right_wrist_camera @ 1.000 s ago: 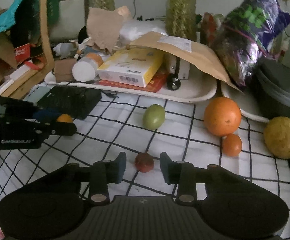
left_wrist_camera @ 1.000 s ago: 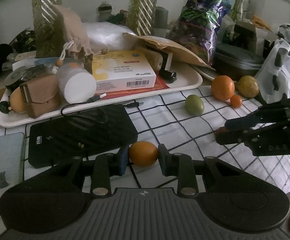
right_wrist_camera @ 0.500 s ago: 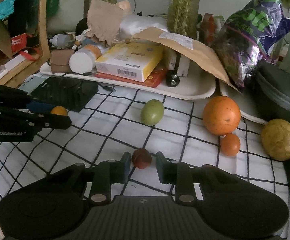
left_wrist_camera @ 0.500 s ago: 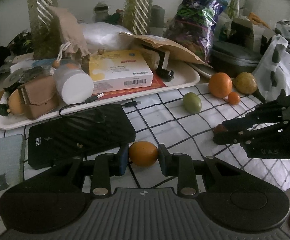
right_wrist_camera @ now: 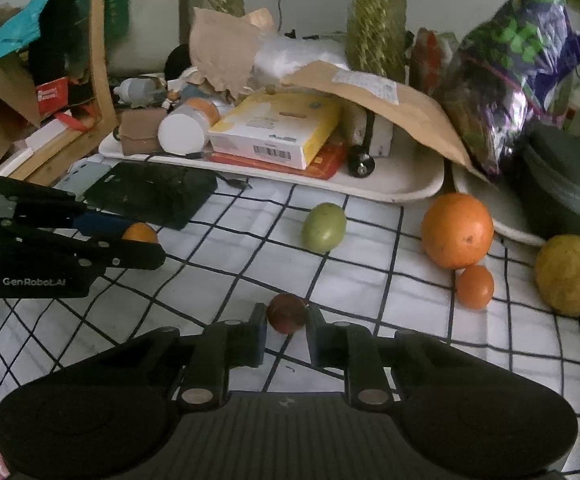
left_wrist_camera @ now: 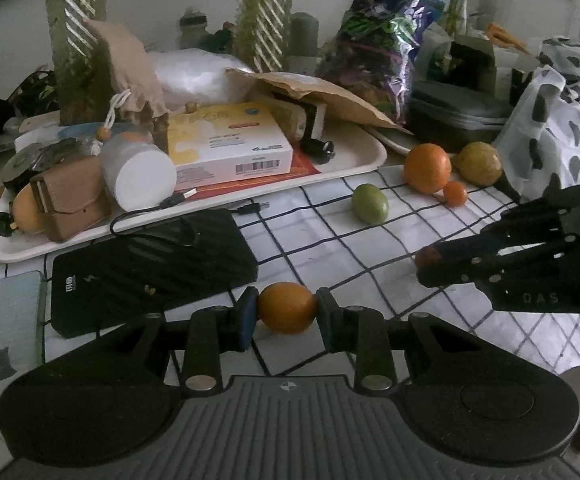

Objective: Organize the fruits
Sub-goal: 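Carry both small fruits over the flowered plate and open both grippers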

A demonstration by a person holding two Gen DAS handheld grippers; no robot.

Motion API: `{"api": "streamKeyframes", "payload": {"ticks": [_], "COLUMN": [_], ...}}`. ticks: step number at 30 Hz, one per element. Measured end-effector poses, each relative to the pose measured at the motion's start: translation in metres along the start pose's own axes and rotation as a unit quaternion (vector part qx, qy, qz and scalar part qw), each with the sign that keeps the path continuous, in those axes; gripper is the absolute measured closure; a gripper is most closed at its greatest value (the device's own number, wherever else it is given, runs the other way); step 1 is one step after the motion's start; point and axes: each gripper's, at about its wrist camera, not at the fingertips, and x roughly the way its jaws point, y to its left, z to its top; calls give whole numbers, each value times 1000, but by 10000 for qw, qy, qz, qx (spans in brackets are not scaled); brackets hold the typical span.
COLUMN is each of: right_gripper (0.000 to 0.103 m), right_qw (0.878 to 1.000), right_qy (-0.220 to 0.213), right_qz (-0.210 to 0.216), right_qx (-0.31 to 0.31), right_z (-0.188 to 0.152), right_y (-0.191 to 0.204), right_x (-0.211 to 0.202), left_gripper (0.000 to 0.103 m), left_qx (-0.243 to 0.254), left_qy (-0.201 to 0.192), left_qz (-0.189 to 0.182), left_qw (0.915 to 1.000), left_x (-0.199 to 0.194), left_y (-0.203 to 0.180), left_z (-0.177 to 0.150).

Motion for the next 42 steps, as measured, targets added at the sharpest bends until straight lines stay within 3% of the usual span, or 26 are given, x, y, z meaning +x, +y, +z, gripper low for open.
{"api": "streamKeyframes", "payload": {"ticks": [13, 31, 42], "right_gripper": [82, 82, 82], "right_qw": [9992, 9992, 9992], "right_qy": [-135, -179, -127], "right_qz": [82, 132, 74], "right_qx": [-360, -338, -361], "right_z": [-13, -55, -77], "right_y": [9, 25, 36], "right_x": [-47, -116, -139], "left_gripper": [73, 73, 72], "left_qx": [207, 249, 566], "left_qy": [-132, -253, -48], "left_qz": [-438, -886, -1188], "left_qw": [9987, 9954, 9913], "left_x": [-32, -87, -87], "left_y": [-24, -64, -96], "left_z": [-8, -43, -60]}}
